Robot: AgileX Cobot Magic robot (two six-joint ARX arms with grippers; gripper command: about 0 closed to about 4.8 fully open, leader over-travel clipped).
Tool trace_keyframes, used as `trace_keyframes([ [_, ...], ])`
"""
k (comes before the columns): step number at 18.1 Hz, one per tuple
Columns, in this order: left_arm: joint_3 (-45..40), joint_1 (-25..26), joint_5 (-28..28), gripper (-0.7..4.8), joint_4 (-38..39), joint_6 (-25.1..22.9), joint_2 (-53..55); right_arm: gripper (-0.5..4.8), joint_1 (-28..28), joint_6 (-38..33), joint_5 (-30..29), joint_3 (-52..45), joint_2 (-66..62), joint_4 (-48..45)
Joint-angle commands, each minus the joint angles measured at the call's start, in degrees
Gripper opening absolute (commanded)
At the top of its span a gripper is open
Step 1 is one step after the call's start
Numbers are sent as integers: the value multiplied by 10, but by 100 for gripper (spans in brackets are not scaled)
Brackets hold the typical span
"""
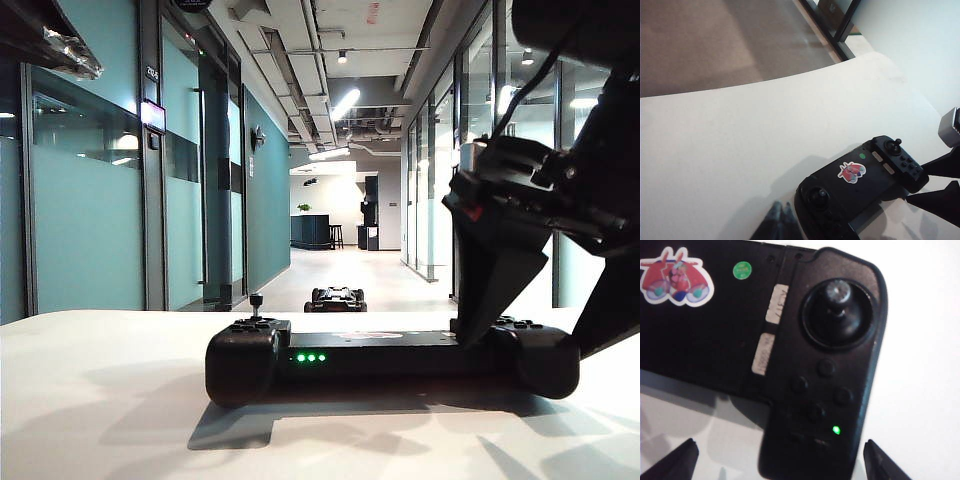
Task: Push the left joystick on the remote control sitting on the white table forward to make the robot dog walk in a straight line until it approaches the door.
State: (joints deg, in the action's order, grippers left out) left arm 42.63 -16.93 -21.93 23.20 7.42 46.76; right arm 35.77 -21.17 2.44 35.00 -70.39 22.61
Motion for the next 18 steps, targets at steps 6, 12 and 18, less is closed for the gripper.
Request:
trace_keyframes([
  [6,3,0,-4,-6,-5,1,-1,449,0,2,-11,2,-23,-19],
  [12,3,0,-4,-6,-5,1,-1,366,0,2,-10,2,-23,-19],
  [18,3,0,-4,-5,1,1,-1,226,0,2,-11,2,-23,-19],
])
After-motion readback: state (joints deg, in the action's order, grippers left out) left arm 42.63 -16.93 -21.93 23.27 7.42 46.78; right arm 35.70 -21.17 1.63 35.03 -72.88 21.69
